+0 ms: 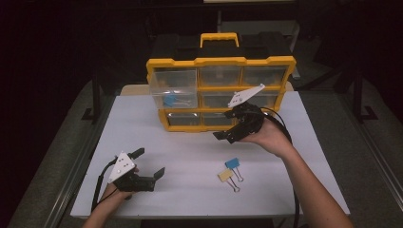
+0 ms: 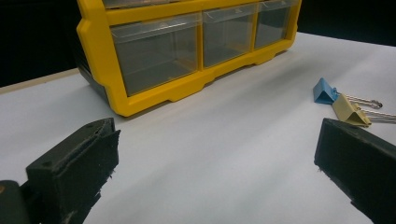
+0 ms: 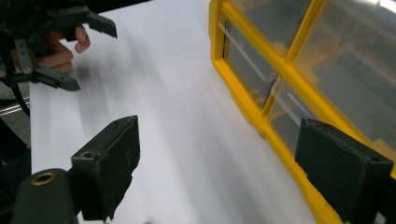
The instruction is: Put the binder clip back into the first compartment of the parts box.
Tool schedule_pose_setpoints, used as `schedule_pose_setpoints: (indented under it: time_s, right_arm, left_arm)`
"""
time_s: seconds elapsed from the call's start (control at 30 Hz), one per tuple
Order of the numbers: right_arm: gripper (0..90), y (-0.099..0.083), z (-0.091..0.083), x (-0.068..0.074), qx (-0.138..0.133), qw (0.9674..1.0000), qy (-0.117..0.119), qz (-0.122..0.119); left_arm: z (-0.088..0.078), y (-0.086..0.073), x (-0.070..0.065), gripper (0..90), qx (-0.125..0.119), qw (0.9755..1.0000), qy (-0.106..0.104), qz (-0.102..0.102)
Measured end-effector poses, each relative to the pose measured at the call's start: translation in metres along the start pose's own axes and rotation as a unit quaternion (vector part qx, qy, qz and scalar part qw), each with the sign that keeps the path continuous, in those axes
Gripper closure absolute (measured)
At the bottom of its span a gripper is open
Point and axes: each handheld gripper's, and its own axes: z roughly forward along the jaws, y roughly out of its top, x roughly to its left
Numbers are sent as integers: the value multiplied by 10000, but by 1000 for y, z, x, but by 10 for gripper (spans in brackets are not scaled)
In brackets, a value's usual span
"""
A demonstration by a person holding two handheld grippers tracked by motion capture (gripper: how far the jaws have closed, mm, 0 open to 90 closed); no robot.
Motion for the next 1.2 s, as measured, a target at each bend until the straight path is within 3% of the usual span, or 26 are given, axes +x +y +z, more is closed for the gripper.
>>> schedule_pose_setpoints:
  time_s: [0.3,0.93,1.07,1.2]
  right_arm:
    - [136,-25,8,3,19,9998,7,218]
    - [143,-59,23,25,273,9993,-60,260]
    - [147,-67,25,29,334,9990,-26,299]
    - [153,-75,25,33,345,9987,-22,367]
  left_arm:
    - [0,0,0,0,28,10000,-3,31]
    - [-1,0,2,0,45,10000,51,44]
    - [0,0,1,0,13,10000,47,-73]
    - [-1,1,2,0,76,10000,52,24]
